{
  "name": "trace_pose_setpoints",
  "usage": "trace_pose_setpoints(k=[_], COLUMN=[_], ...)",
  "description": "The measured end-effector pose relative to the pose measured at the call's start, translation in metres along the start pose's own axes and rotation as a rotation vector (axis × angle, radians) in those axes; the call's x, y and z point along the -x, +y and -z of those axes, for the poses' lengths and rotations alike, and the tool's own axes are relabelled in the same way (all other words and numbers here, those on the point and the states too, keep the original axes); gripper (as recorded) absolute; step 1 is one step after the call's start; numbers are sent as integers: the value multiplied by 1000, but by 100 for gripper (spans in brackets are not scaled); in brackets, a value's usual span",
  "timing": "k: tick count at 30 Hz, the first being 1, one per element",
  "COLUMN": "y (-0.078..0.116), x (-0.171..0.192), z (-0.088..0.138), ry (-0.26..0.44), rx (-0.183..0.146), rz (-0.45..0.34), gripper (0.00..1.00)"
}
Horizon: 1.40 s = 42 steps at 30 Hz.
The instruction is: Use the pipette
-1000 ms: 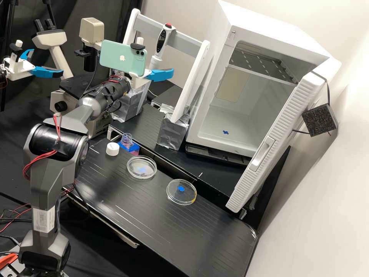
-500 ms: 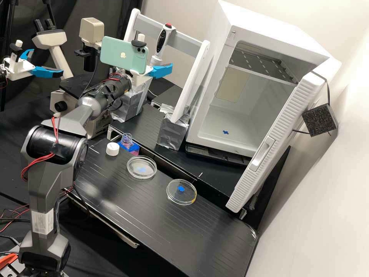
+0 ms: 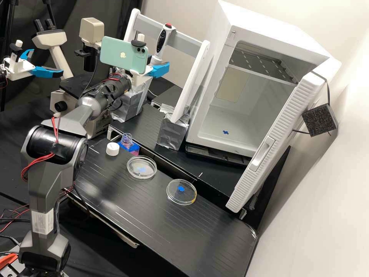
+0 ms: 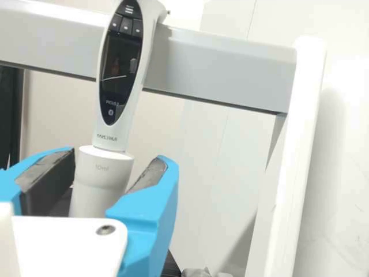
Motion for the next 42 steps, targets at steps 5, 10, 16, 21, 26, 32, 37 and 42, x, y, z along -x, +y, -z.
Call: trace_pose_setpoints(k=[5,10,16,21,26,32,37,42], y=[0,-2,-5,-5,-5,-6,-5,4], x=[0,0,0,0,0,1,4,10], z=[0,2,2,2,2,0,-1,-1], ry=[0,4,3,-3,-4,-12,-8,-4], rx=[0,0,17,9,4,9,2,-37], rz=[0,3,11,7,4,-5,-15,-26], gripper=[0,0,0,0,0,0,0,0])
